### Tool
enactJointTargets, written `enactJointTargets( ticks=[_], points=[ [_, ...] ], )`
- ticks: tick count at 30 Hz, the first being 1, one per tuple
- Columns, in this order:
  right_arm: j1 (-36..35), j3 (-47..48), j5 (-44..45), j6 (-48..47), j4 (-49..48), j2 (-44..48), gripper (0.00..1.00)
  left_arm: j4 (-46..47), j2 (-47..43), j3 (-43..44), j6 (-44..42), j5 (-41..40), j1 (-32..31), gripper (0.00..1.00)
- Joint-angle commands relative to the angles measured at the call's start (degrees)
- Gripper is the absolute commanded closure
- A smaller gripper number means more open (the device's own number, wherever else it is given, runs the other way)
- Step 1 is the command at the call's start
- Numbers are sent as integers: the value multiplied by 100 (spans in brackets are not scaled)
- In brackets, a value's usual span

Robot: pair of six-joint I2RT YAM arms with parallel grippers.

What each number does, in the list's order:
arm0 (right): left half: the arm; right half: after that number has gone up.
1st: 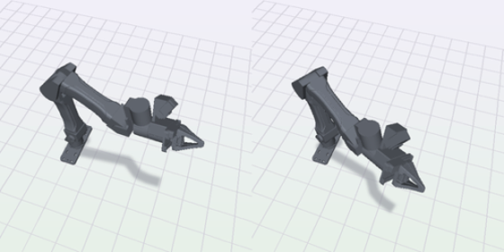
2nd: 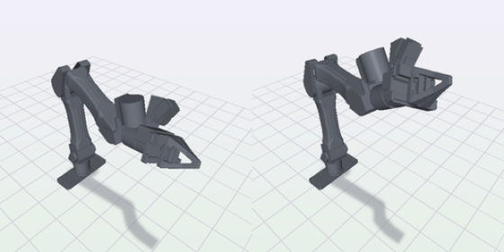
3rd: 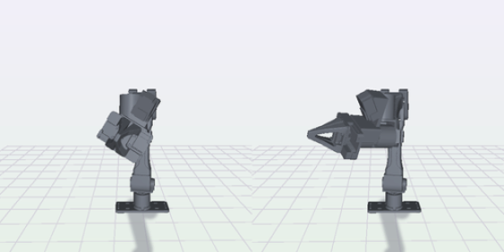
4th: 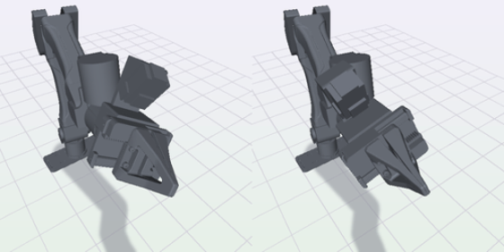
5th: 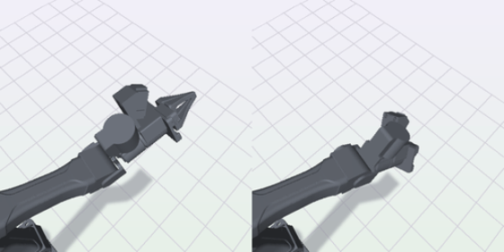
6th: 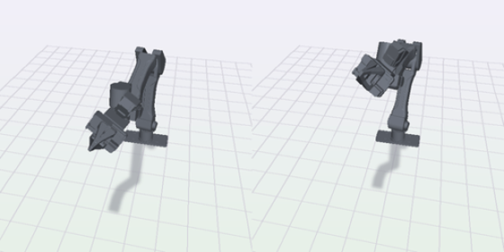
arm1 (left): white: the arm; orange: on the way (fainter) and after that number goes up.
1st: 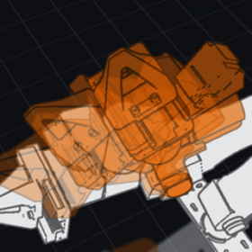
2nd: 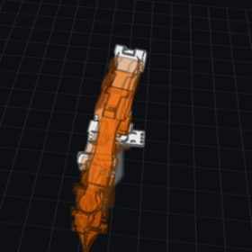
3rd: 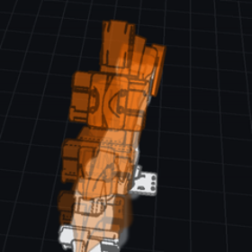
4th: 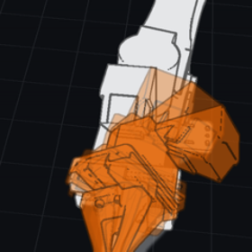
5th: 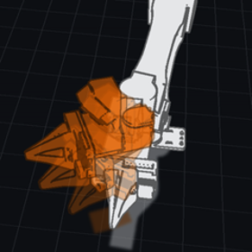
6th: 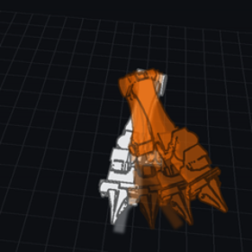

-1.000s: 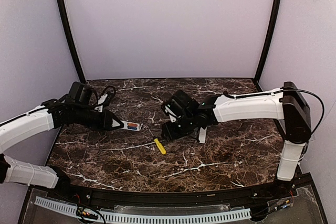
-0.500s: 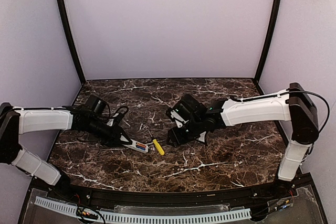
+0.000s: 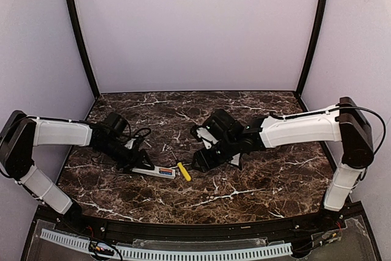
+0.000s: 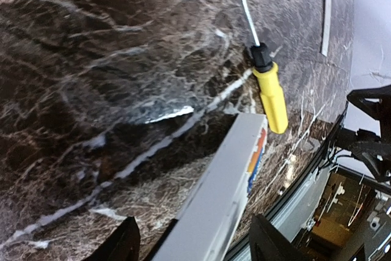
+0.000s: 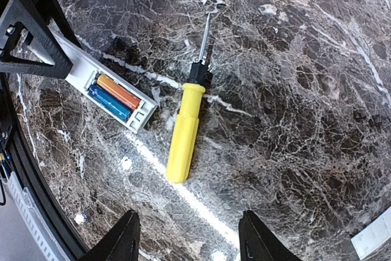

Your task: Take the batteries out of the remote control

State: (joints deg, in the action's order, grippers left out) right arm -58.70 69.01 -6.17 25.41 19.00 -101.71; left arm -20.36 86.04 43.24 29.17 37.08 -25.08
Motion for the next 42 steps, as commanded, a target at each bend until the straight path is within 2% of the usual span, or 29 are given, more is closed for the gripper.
enactJointTargets(
  ticks=[1, 12, 21, 32, 38, 42],
  points=[
    [25, 99, -42, -330, -187, -248, 45, -465, -88, 76, -216, -555, 84, 37],
    [-149, 656, 111, -509, -101, -805, 45, -1064, -168, 373, -558, -1687, 91, 24],
    [-537, 1215, 812, -482, 223, -1351, 48, -1187, -363, 409, -561, -2315, 91, 10],
    [-822, 1523, 1436, -381, 542, -1846, 55, -1267, -938, 398, -585, -2914, 91, 7],
    [-865, 1567, 1596, -387, 653, -2007, 66, -1197, -1147, 359, -617, -2967, 91, 8],
    [-886, 1522, 1673, -379, 667, -2026, 82, -1091, -1360, 331, -690, -2916, 91, 9]
  ],
)
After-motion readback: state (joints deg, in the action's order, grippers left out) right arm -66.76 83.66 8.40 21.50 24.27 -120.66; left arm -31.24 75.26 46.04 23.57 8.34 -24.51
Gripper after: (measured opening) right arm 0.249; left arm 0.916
